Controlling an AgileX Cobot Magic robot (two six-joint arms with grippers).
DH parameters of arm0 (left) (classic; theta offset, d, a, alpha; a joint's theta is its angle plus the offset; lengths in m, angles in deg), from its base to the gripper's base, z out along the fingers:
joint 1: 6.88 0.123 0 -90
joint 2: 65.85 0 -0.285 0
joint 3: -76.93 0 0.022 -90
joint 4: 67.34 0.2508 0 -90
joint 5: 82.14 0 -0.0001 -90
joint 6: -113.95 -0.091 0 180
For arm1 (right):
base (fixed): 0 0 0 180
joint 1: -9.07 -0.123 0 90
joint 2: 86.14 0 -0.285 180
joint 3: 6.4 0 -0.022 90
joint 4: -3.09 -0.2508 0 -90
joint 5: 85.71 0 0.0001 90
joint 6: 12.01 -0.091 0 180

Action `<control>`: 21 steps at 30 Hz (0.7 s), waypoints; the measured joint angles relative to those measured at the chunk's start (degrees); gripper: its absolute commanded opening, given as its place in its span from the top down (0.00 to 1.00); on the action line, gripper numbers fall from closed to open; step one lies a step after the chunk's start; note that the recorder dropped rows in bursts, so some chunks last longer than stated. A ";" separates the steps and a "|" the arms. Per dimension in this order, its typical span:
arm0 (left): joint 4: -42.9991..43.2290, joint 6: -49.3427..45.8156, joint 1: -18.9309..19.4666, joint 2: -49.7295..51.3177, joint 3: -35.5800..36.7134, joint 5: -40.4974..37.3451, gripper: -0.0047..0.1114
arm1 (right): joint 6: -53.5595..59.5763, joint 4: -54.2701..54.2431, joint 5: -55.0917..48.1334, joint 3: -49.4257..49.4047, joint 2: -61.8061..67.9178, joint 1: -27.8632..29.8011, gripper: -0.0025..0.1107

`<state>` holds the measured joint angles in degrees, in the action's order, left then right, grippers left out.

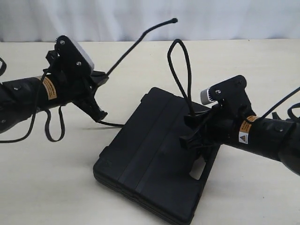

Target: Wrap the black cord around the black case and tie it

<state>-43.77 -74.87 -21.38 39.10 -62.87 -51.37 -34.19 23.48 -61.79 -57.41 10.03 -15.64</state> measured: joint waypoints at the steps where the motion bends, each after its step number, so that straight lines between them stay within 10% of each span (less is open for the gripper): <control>1: 3.15 1.77 -0.07 -0.14 0.50 0.41 0.96 | -0.03 0.00 0.73 -0.22 0.00 0.00 0.94; 21: 17.77 4.33 -0.07 -0.22 3.92 3.37 0.96 | -16.18 21.95 14.42 -3.68 0.00 12.86 0.94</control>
<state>-26.00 -70.54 -21.45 38.88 -58.95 -48.00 -50.37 45.44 -47.37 -61.09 10.03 -2.78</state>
